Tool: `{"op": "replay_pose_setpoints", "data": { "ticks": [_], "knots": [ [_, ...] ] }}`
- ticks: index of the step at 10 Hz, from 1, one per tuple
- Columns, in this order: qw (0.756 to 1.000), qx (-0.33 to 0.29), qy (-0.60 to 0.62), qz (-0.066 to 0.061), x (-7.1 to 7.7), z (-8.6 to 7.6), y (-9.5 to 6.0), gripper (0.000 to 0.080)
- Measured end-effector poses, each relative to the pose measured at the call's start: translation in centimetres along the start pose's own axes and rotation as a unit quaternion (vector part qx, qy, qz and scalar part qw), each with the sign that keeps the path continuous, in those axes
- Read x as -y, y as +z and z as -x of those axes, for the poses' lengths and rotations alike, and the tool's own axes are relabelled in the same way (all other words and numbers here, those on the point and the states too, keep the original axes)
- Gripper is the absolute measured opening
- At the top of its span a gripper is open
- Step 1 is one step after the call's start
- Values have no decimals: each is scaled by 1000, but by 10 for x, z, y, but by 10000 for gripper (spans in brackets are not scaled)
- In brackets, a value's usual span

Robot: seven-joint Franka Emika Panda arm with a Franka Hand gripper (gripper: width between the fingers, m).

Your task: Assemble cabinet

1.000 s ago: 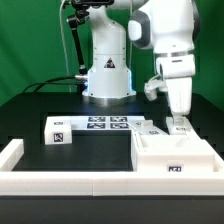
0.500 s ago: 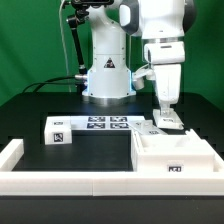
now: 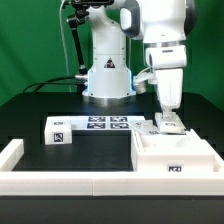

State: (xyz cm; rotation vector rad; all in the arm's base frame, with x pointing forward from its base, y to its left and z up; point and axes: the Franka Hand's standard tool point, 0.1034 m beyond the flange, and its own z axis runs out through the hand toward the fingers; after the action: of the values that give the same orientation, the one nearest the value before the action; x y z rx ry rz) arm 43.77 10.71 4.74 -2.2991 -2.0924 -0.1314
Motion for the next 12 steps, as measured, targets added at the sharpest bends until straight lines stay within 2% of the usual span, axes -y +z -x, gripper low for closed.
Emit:
{"op": "replay_pose_setpoints", "data": {
  "ticks": [3,10,12],
  "knots": [
    [1000,-2,5,7,-16,-1,-3,70],
    [1000,1,6,6,-19,-1,-8,70],
    [1000,0,7,5,-21,3,-5,70]
  ]
}}
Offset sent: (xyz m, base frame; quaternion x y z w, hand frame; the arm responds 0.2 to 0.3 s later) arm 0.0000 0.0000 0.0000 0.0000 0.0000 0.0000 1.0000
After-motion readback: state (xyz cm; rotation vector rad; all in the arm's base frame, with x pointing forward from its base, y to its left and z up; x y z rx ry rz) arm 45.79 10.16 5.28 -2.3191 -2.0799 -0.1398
